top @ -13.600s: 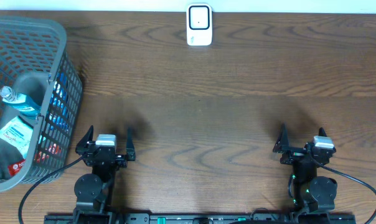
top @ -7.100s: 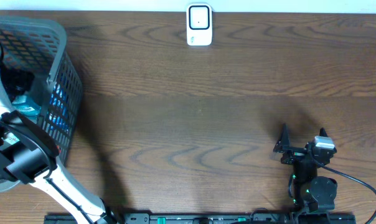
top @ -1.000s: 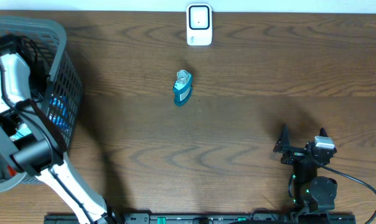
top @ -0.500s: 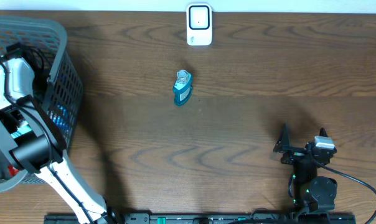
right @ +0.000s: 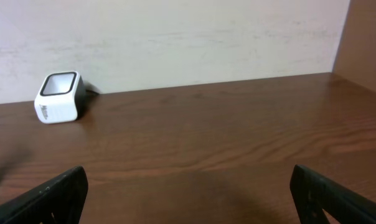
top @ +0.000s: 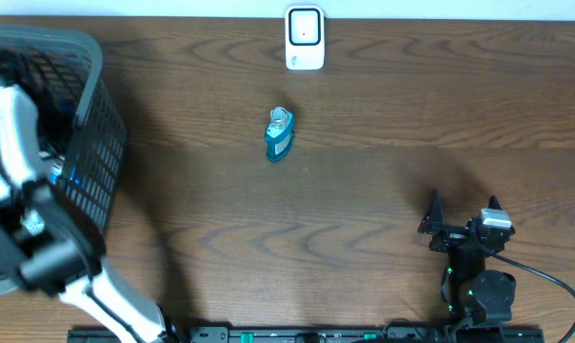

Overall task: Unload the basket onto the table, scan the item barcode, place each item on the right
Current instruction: 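Carry the Oreo pack out and place it right of the bottle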

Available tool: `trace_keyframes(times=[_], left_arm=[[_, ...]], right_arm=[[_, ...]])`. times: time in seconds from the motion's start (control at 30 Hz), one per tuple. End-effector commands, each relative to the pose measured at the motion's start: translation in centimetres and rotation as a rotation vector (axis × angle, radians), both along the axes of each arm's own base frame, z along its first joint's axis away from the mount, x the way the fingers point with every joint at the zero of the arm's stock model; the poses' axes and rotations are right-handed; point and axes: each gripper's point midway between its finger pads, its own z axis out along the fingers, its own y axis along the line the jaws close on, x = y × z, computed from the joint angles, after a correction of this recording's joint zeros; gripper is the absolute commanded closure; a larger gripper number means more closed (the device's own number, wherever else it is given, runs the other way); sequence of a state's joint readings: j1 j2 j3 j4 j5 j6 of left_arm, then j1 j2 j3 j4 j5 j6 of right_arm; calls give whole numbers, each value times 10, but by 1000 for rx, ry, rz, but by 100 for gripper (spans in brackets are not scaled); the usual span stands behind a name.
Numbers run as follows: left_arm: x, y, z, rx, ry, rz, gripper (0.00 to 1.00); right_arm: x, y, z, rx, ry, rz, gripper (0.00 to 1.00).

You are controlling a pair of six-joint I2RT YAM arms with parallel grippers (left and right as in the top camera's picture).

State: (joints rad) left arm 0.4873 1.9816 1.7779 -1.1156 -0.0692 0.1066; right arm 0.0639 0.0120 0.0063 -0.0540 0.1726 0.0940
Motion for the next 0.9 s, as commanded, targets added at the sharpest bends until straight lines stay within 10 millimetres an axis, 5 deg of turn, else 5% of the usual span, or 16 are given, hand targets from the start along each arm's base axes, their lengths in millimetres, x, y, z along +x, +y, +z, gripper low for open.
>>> trace_keyframes(times=[0.0, 0.1, 0.2, 0.27, 0.3, 0.4, 0.5, 0.63, 0.87], left_arm=[[-12, 5, 136, 196, -318, 95, 93], [-34, -15, 203, 227, -517, 141, 93], [-50, -57, 252, 169, -701, 59, 93], [-56, -103, 280, 49, -835, -45, 93], [-61, -158, 303, -100, -937, -210, 93], [-73, -232, 320, -279, -993, -448, 93], [-78, -289, 314, -387, -954, -626, 93], [-76, -370, 283, -544, -817, -825, 93], [-47, -469, 168, -463, -473, -985, 93]], right_arm=[[0, 2, 0, -13, 0, 7, 1], [0, 2, 0, -13, 0, 7, 1], [0, 2, 0, -13, 0, 7, 1], [0, 2, 0, -13, 0, 7, 1], [0, 2, 0, -13, 0, 7, 1], [0, 2, 0, -13, 0, 7, 1], [0, 2, 0, -13, 0, 7, 1], [0, 2, 0, -13, 0, 7, 1], [0, 2, 0, -13, 0, 7, 1]])
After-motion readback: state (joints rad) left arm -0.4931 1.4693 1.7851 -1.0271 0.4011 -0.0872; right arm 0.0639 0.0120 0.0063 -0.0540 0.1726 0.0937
